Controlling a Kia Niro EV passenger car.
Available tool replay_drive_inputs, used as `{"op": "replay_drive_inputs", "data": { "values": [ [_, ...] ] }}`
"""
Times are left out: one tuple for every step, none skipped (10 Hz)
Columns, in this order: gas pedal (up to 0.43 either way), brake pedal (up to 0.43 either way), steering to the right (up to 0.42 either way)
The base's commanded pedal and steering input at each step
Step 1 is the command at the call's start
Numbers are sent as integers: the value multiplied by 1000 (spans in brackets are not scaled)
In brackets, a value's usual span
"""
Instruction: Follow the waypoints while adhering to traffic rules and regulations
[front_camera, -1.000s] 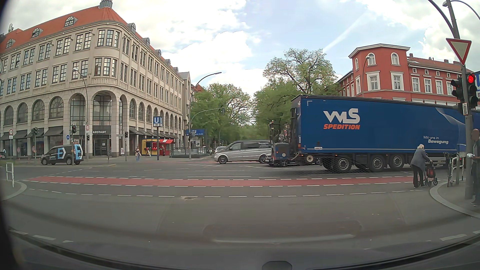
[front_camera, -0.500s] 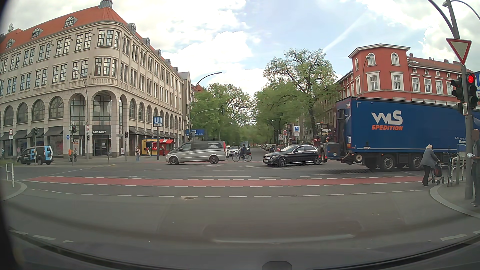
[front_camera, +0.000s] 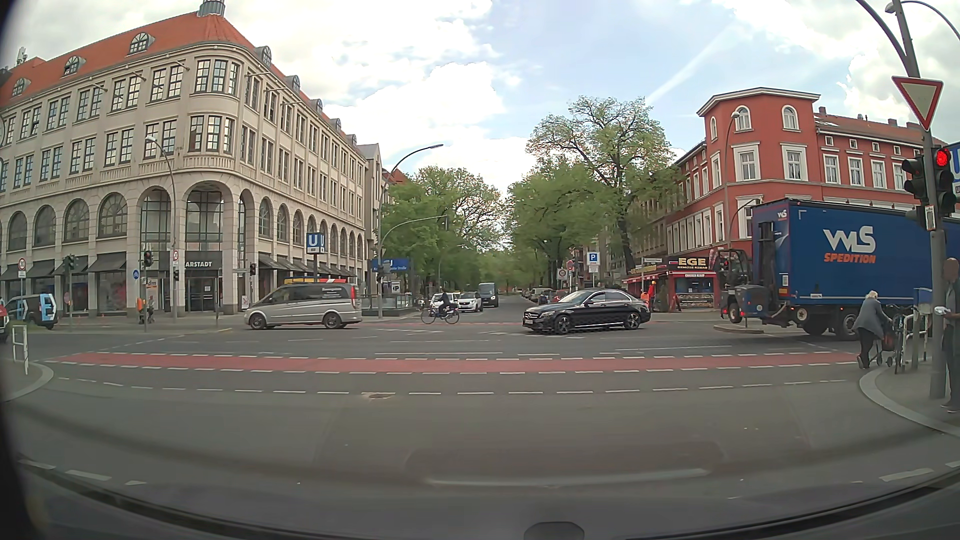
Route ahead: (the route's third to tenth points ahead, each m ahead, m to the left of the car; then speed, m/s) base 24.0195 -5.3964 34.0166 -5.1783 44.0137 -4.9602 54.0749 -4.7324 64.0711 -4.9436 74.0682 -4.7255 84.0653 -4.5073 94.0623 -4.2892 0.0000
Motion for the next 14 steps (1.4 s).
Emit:
{"op": "replay_drive_inputs", "data": {
  "values": [
    [0,409,-3],
    [0,409,-3],
    [0,409,-3],
    [0,409,-3],
    [0,409,-3],
    [0,409,-3],
    [0,409,-3],
    [0,409,-3],
    [0,409,-3],
    [0,409,-3],
    [0,409,-3],
    [0,409,-3],
    [0,409,-3],
    [0,409,-3]
  ]
}}
